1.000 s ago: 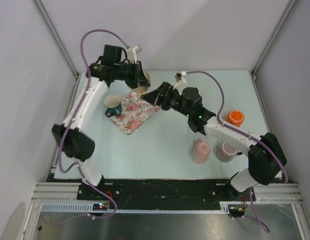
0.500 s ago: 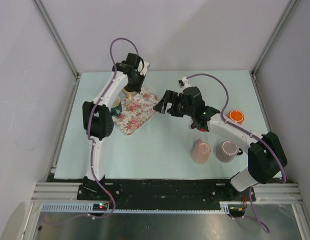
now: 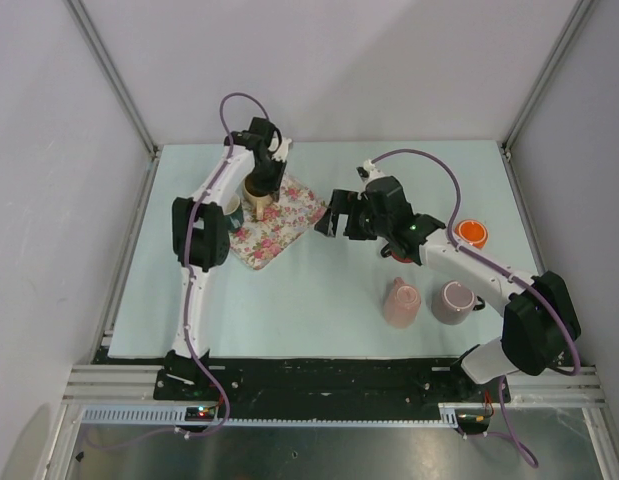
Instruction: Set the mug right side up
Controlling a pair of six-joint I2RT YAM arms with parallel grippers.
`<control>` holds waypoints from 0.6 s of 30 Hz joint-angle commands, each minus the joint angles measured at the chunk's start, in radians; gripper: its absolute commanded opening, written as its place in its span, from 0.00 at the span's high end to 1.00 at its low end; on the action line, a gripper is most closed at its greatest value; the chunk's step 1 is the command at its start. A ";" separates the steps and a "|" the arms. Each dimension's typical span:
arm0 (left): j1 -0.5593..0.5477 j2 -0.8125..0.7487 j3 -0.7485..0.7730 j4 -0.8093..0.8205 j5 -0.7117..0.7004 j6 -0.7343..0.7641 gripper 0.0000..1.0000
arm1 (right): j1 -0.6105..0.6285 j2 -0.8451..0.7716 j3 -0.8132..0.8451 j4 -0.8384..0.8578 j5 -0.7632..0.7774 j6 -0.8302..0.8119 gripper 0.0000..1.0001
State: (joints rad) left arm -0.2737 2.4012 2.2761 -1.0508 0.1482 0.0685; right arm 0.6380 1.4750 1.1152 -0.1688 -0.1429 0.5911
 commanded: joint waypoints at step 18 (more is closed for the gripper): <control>0.042 -0.033 -0.039 -0.043 0.079 -0.020 0.94 | 0.011 -0.084 0.045 -0.183 0.226 -0.097 0.01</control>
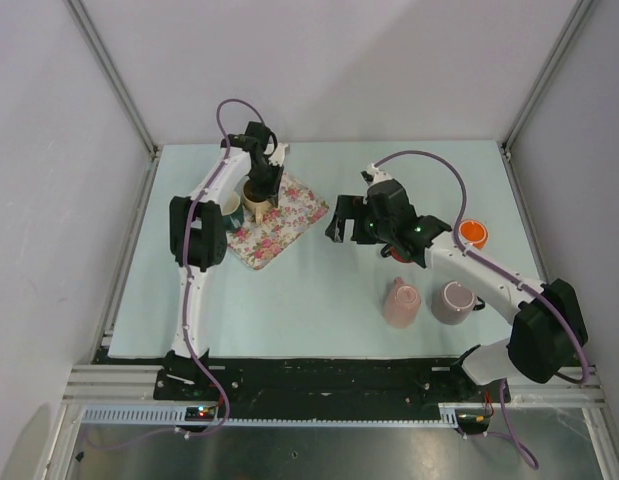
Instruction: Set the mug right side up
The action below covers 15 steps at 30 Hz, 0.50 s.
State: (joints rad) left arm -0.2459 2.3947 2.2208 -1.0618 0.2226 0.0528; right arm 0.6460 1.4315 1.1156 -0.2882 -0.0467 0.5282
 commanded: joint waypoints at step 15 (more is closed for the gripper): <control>0.019 -0.099 0.019 -0.037 0.034 0.023 0.77 | 0.038 0.074 0.095 -0.298 0.673 0.000 0.01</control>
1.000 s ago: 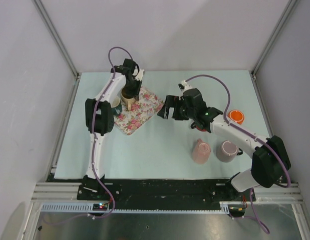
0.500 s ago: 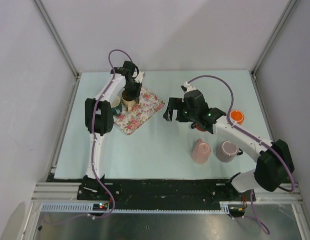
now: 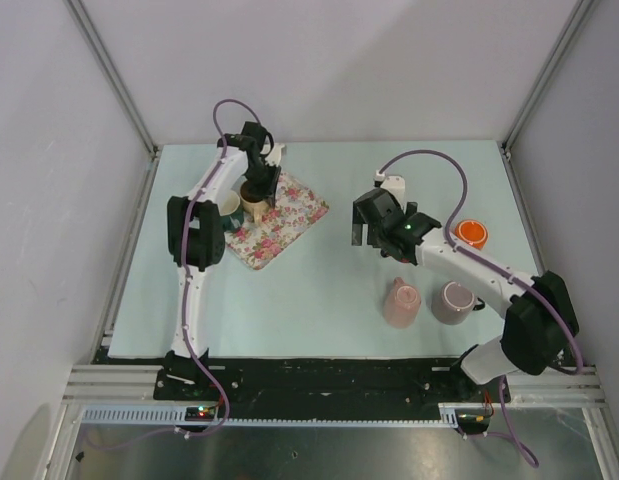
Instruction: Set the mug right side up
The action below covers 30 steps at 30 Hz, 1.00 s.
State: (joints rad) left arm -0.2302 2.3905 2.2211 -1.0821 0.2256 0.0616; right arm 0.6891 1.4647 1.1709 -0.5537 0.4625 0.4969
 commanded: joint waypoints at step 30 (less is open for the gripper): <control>0.001 -0.432 -0.032 -0.016 0.063 0.109 0.22 | -0.053 0.166 -0.109 -0.110 0.447 0.220 0.30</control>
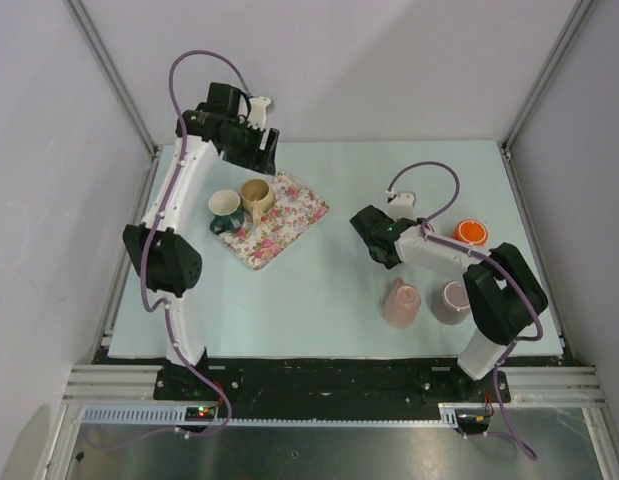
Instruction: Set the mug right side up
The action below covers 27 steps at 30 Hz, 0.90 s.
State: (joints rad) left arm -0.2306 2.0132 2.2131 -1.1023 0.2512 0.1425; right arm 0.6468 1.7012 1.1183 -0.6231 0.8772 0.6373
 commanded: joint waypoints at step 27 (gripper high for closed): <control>0.001 -0.217 -0.080 -0.001 0.270 -0.018 0.17 | -0.197 -0.456 -0.171 0.501 -0.558 -0.147 1.00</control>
State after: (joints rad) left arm -0.2306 1.8996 2.1323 -1.1118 0.3752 0.1402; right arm 0.4458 1.4559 0.9131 -0.3592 0.4850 0.5049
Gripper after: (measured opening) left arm 0.813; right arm 0.150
